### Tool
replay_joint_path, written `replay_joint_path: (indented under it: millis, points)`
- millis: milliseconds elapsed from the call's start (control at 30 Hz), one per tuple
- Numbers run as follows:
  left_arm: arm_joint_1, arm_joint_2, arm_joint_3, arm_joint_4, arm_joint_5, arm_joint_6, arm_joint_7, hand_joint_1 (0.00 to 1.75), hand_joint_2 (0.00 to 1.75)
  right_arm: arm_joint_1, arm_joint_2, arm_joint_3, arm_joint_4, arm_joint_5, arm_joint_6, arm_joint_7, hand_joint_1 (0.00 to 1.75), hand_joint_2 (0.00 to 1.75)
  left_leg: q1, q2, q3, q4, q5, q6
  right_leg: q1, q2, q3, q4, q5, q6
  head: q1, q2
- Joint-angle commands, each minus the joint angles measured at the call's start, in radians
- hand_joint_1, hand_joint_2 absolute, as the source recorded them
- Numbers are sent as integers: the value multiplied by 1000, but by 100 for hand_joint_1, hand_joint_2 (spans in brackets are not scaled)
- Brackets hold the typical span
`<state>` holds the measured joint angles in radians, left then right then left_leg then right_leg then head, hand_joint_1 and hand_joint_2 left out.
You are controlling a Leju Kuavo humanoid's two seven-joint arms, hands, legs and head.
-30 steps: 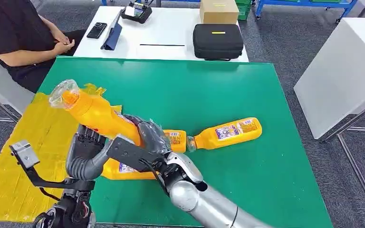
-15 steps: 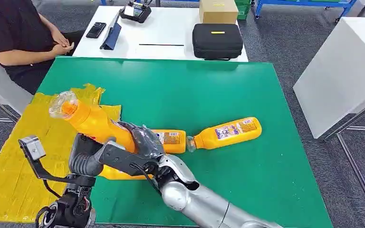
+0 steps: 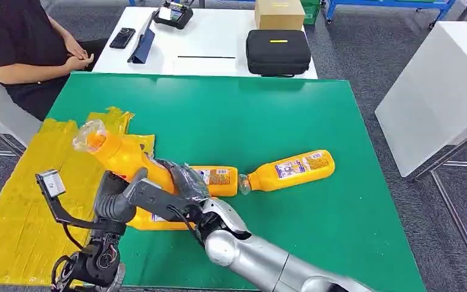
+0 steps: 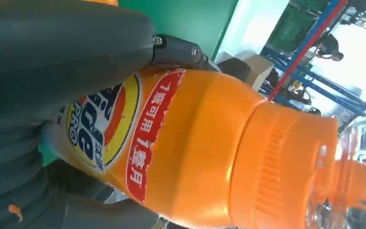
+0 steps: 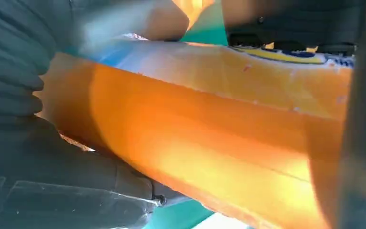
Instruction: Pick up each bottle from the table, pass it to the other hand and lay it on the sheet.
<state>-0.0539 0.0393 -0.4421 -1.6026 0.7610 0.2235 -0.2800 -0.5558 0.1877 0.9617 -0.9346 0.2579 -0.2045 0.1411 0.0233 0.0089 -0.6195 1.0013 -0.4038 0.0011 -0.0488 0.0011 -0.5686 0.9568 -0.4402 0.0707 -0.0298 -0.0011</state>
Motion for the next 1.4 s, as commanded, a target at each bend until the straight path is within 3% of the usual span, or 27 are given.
replay_joint_path:
  millis: [33, 67, 567, 600, 767, 833, 933, 1033, 1067, 1133, 1233, 1367, 1400]
  points:
    - [16, 20, -73, -32, 36, -4, -35, 175, 175, 24, -57, 94, 2, -27, -20, -7, 131, 175, 1, -4, 5, 0, -1, 1, 2, -4, 6, -1, -2, -7, 0, 0]
    - [37, 30, -70, -60, 41, -11, -43, 175, 175, 33, -70, 85, -13, -33, -28, -1, 0, 175, 0, -2, 2, -1, -1, 1, 1, -2, 3, -1, -1, -4, 0, 0]
    - [53, 45, -41, -87, 18, -4, -74, 175, 175, 49, -97, 56, -52, -26, -60, 19, 0, 175, 0, -3, 1, 0, -1, 1, 1, -3, 2, 0, -1, -6, 0, 0]
    - [59, 58, -21, -98, -28, 9, -103, 175, 175, 57, -119, 45, -74, -2, -84, 35, 0, 0, 1, -3, 0, 0, 0, 0, 1, -3, 2, -1, -1, -4, 0, 0]
    - [125, 74, 164, -142, -376, 64, -141, 175, 175, 220, -265, -144, -357, 32, -77, 23, 0, 0, 0, -5, 1, 0, -1, 1, 1, -5, 4, -1, -2, -5, 0, 0]
    - [169, 84, 194, -148, -480, 75, -170, 175, 175, 322, -293, -213, -503, 52, -92, -15, 0, 0, 0, -5, 1, 0, -1, 1, 1, -5, 5, -1, -2, -6, 0, 0]
    - [182, 125, 173, -102, -710, 176, -222, 175, 175, 389, -339, -196, -632, 143, -103, 3, 0, 0, 0, -5, 0, -1, -1, 0, 1, -4, 3, -1, -2, -4, 0, 0]
    - [109, 169, 119, 22, -928, 265, -151, 175, 175, 403, -368, -192, -655, 170, -94, 2, 0, 0, 0, -7, 1, -1, -1, 1, 1, -7, 5, 0, -3, -6, 1, 0]
    - [78, 192, 94, 70, -1050, 283, -48, 175, 175, 419, -375, -194, -658, 176, -85, -3, 0, 0, 0, -6, 1, -1, -1, 0, 0, -5, 2, -1, -3, -5, 0, 0]
    - [41, 203, 84, 133, -1066, 255, -8, 175, 175, 456, -393, -198, -662, 183, -74, -28, 0, 0, 0, -8, -1, -2, 0, 0, 0, -7, 1, -2, -2, -5, 0, 0]
    - [6, 208, 64, 194, -1216, 333, 31, 175, 175, 503, -405, -215, -675, 197, -57, -50, 0, 0, 0, -9, 1, -2, 0, 1, 1, -9, 2, -2, -2, -6, 0, 0]
    - [-9, 212, 54, 222, -1319, 364, 72, 175, 175, 503, -407, -215, -676, 198, -45, -59, 0, 0, -1, -3, -2, -1, 0, 0, 0, -4, -1, -1, 0, -4, 0, 0]
    - [-28, 211, 48, 252, -1447, 383, 143, 175, 175, 498, -406, -212, -675, 197, -30, -62, 0, 0, 0, -3, 0, -1, -1, 0, 0, -4, 0, -1, -1, -6, 0, 0]
